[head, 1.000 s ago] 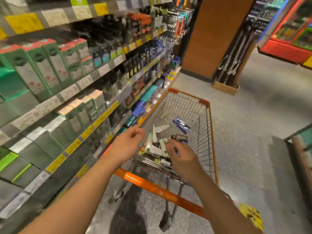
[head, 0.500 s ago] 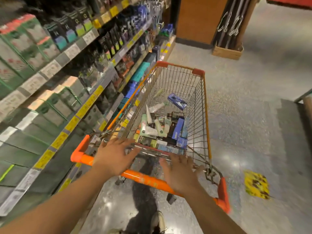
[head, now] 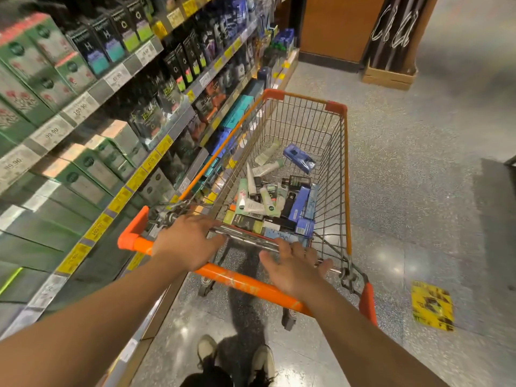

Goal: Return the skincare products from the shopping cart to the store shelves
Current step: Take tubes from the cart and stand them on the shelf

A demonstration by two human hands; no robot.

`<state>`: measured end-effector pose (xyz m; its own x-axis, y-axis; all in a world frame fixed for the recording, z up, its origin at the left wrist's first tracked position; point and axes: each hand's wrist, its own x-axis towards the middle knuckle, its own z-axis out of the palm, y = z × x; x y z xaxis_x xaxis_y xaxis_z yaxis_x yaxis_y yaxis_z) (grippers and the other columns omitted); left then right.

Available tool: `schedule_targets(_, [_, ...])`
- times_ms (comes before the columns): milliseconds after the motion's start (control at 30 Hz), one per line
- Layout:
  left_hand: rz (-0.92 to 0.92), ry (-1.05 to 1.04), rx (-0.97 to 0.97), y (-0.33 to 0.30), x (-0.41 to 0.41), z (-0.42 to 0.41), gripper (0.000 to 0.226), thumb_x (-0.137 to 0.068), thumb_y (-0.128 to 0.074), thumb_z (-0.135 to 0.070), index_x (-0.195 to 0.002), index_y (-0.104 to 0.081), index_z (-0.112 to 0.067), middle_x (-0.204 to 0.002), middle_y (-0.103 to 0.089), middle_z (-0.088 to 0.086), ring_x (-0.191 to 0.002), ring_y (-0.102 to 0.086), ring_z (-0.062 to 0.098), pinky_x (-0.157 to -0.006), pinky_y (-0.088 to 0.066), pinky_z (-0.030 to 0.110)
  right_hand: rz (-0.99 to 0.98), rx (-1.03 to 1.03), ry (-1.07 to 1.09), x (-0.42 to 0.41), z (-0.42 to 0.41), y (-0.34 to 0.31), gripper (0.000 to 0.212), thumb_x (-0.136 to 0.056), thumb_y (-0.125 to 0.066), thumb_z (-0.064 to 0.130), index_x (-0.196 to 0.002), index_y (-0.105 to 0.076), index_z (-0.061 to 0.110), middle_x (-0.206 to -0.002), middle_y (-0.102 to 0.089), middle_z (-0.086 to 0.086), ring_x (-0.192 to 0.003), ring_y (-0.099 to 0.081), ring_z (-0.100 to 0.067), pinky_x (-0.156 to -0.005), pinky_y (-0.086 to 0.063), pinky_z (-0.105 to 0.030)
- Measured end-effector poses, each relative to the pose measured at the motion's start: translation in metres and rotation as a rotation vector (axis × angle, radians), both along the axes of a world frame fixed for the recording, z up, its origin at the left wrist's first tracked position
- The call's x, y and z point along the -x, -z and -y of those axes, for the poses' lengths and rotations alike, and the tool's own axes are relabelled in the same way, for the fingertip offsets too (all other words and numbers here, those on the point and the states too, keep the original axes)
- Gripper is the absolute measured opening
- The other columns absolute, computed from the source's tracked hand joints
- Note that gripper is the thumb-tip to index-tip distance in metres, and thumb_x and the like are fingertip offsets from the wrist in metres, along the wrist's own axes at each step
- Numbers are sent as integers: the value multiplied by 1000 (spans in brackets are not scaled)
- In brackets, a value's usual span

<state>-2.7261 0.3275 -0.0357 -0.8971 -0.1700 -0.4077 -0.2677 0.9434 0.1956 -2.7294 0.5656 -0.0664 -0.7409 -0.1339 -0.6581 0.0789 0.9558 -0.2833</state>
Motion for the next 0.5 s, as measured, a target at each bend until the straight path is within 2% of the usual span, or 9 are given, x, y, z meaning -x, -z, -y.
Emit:
schedule_targets(267, [16,17,-34,-4,32,1,60,-90,-40,-73,-145,-47,-49,-159,-39,-17,-149,-29,20,-109,-41,53,-20,-16,21,30,2,-3,74,-98,-20,76,-162,-11,41,-172,-5,-5,-157,3,-37,-117,6,-72])
schedule_targets(500, [37,99,-44,-8,66,4,57,-94,-40,-62,-148,-46,-43,-159,-40,-11,-147,-30,25,-106,-41,52,-10,-3,69,59,3,-15,76,-97,-26,79,-162,-12,44,-174,-2,-1,-158,6,-33,-119,10,-69])
